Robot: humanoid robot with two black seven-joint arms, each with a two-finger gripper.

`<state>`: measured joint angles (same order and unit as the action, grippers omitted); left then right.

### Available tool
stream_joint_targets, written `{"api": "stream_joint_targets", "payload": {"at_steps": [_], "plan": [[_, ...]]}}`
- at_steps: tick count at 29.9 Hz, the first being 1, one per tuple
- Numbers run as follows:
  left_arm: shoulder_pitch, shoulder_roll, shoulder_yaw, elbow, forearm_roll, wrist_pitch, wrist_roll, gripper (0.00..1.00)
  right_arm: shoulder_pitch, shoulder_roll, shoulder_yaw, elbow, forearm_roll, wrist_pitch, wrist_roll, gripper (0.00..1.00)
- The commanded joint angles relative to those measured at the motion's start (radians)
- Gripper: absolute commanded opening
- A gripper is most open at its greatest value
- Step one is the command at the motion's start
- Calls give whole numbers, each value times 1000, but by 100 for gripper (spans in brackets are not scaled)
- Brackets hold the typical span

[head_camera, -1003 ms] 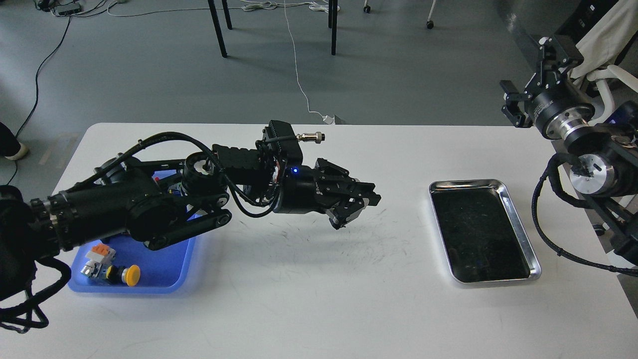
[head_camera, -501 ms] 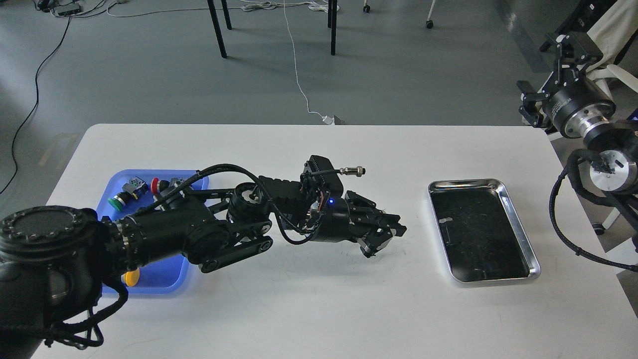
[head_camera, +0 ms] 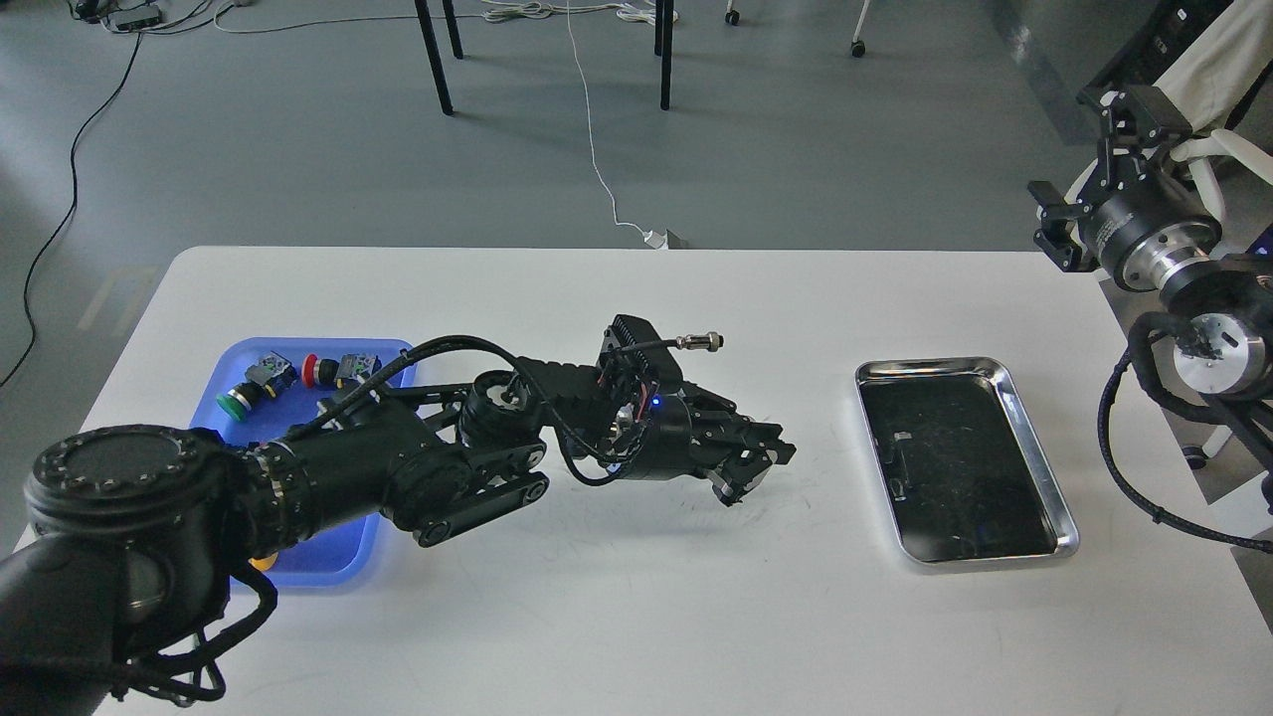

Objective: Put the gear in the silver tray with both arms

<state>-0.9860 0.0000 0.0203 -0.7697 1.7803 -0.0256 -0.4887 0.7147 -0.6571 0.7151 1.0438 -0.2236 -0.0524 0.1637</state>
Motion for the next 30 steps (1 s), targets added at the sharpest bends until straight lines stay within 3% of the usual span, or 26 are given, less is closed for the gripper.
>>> {"api": "stream_joint_targets", "payload": {"at_steps": [1,30], "plan": [[6,0,1,20,-2,-1,0,12,-1,1,-2,-1,0,0,0,99],[53,0,0,10,-24,-1,0,29,8,1,-22,-5,-8,2,0,99]]}}
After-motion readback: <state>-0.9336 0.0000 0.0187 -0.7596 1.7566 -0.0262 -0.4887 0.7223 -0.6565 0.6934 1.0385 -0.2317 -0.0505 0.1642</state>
